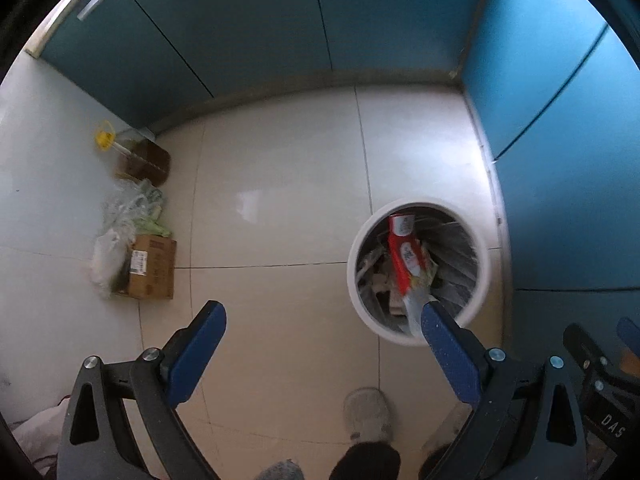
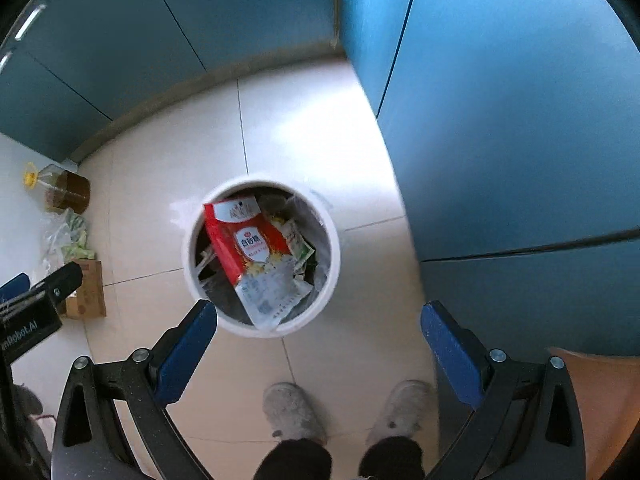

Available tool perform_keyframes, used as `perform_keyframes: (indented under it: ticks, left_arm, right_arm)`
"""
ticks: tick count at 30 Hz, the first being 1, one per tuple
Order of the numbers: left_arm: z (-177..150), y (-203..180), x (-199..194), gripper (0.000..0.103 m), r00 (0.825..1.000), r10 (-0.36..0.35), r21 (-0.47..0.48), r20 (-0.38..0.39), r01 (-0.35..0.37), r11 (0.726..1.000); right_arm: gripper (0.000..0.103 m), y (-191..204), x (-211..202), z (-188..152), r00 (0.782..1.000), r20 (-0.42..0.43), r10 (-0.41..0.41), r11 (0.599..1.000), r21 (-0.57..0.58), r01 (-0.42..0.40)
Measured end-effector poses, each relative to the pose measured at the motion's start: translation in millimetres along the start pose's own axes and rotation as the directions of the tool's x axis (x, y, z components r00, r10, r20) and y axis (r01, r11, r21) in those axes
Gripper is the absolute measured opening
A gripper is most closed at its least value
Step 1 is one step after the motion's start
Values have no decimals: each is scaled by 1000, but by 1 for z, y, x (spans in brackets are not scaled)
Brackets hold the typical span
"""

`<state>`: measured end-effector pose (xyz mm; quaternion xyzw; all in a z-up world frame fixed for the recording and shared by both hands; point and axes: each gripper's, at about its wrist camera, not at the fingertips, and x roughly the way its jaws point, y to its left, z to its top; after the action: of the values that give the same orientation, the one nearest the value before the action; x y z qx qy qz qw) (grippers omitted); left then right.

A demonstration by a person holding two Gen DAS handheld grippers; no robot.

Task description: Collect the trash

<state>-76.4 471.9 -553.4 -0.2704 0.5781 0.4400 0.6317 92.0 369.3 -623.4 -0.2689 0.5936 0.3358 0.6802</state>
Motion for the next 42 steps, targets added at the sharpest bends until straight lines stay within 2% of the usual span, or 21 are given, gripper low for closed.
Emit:
perform_keyframes:
  ticks: [10, 12, 18, 22, 27, 34, 39, 42]
  left_arm:
    - [-44, 9, -181, 100, 991, -60, 19, 120, 58, 998]
    - [-54, 12, -215, 100, 987, -62, 8, 148, 62, 998]
    - [-91, 13, -304, 100, 969, -55, -41, 240, 67, 997]
    - [-120, 11, -347, 100, 956, -62, -75, 286, 87, 993]
    - [-156, 7, -393, 100, 943, -66, -97, 326, 103, 990]
    - [-191, 13, -441, 100, 936, -133, -103, 325, 175, 979]
    - [-208, 23, -461, 100, 925, -210, -101, 316, 253, 962]
    - [-215, 29, -468, 100, 921, -235, -88, 310, 274, 958]
  right_arm:
    - [103, -15, -210, -45, 987, 160, -20, 999, -24, 24]
    - [103, -23, -253, -57, 982, 187, -3, 1000, -22, 7]
    - [103, -43, -351, -92, 965, 251, 72, 996, -67, -57]
    - [103, -58, -411, -119, 945, 306, 116, 991, -101, -88]
    - [103, -81, -467, -152, 924, 340, 172, 983, -126, -137]
    - [103, -93, -521, -186, 914, 325, 242, 965, -177, -192]
    - [103, -91, -543, -202, 908, 302, 290, 951, -202, -236]
    - [103, -88, -553, -210, 904, 288, 315, 942, -209, -261]
